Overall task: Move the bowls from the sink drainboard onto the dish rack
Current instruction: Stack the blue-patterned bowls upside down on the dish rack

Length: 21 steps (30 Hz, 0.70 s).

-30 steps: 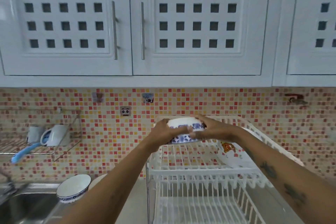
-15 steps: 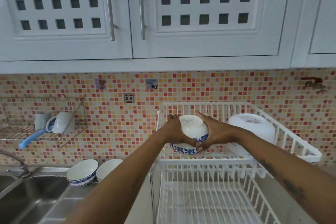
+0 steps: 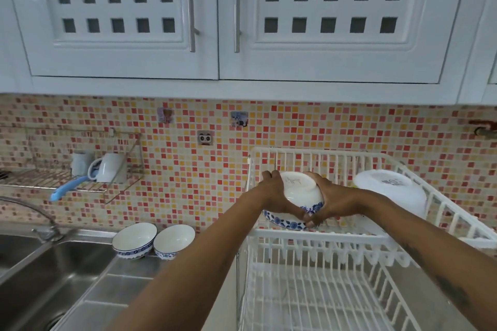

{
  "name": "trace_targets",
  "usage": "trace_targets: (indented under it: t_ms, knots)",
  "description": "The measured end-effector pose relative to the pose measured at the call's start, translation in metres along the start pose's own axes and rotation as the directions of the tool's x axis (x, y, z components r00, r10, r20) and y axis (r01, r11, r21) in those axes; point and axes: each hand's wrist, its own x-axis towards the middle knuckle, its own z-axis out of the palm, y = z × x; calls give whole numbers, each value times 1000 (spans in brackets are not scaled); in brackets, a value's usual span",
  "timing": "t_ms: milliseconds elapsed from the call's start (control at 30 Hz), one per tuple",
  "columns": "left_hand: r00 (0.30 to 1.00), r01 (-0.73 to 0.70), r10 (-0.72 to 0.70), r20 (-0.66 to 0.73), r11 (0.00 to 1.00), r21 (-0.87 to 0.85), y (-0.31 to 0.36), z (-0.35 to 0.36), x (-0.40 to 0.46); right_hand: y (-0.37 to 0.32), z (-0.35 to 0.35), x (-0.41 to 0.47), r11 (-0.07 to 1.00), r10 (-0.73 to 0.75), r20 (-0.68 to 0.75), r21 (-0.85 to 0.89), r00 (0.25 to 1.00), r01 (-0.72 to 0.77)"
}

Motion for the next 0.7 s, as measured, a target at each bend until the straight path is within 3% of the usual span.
trace_targets:
  t_ms: [133, 233, 333, 433, 533, 700]
  knots:
    - [994, -91, 87, -70, 994, -54, 3, -4, -5, -21, -11, -3, 976, 160, 87, -160, 983, -145]
    - [948, -227, 132, -288, 918, -326, 8, -21, -18, -55, -36, -17, 936, 258, 80, -269, 963, -228]
    - [849, -352, -5, -529, 741, -572, 1, -47, -38, -112, -55, -37, 967, 141, -101, -200, 985, -159]
    - [727, -472, -218, -651, 530, -704, -23, -76, -56, -171, -56, -54, 996, -63, -343, -85, 937, 36]
    - [697, -463, -351, -626, 447, -766, -68, -93, -66, -219, -36, -52, 963, -169, -478, 107, 862, 248]
    - [703, -272, -527, -478, 421, -865, -158, -97, -79, -273, 25, -16, 890, -279, -295, 279, 914, 361]
